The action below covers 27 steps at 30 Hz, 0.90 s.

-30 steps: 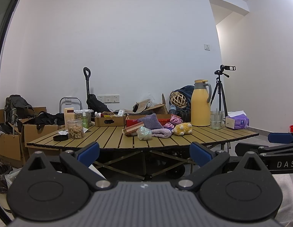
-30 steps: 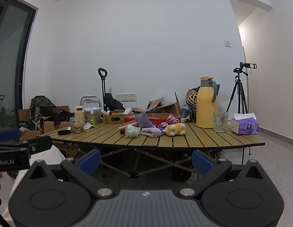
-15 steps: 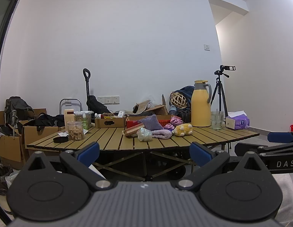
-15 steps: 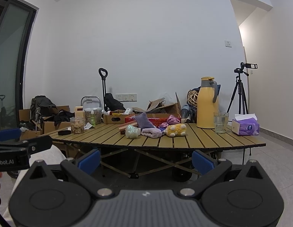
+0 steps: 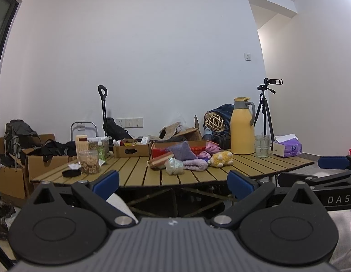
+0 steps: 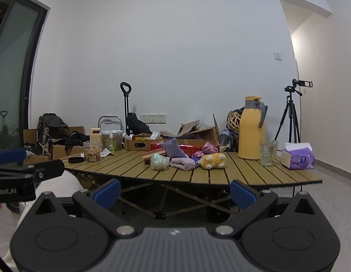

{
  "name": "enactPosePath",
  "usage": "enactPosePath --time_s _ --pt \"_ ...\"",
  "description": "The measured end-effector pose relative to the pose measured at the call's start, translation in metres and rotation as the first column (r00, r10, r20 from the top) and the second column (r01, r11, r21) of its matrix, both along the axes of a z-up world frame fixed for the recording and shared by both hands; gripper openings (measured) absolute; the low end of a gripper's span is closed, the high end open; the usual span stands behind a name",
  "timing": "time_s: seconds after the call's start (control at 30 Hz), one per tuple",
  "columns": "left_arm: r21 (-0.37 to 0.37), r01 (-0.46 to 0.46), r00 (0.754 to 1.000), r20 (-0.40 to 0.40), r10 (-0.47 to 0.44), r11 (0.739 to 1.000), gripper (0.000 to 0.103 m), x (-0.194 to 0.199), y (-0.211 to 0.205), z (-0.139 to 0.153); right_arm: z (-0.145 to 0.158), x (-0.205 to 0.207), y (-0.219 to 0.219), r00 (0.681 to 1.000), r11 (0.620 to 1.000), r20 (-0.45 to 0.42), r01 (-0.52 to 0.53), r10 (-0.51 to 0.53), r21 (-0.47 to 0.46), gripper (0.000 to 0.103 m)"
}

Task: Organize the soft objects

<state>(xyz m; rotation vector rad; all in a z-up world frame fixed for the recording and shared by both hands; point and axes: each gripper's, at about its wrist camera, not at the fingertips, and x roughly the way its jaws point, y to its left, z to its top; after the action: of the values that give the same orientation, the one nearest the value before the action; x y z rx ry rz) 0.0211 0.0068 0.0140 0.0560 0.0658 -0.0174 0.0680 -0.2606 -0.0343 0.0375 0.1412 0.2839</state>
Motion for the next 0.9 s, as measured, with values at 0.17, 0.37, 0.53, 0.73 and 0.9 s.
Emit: enactPosePath --time_s 0.17,0.37,0.53,0.73,0.9 --pt "-0.011 -0.031 0.999 -0.033 0.030 0.999 0.103 0.055 0.011 0.004 0.006 0.047 0.008 1.000 1.000 0.031 -0.002 0.003 -0.028 0.103" --pt "-0.040 -0.057 0.992 -0.117 0.052 0.998 0.103 0.151 0.027 0.003 0.011 0.142 0.004 1.000 1.000 -0.010 0.028 -0.028 0.001 0.103" --pt "-0.027 -0.052 0.989 -0.138 0.048 0.998 0.103 0.248 0.030 0.000 0.008 0.238 0.006 0.999 0.998 -0.025 0.049 -0.049 0.033 0.103" --pt "-0.065 -0.001 0.977 -0.211 -0.013 0.998 0.103 0.358 0.031 -0.015 -0.005 0.355 0.026 0.991 0.995 -0.116 -0.049 0.059 0.092 0.103" --pt "-0.083 0.038 0.946 -0.318 -0.062 0.996 0.101 0.427 0.032 -0.036 -0.016 0.418 0.053 0.978 0.997 -0.194 -0.073 0.073 0.005 0.088"
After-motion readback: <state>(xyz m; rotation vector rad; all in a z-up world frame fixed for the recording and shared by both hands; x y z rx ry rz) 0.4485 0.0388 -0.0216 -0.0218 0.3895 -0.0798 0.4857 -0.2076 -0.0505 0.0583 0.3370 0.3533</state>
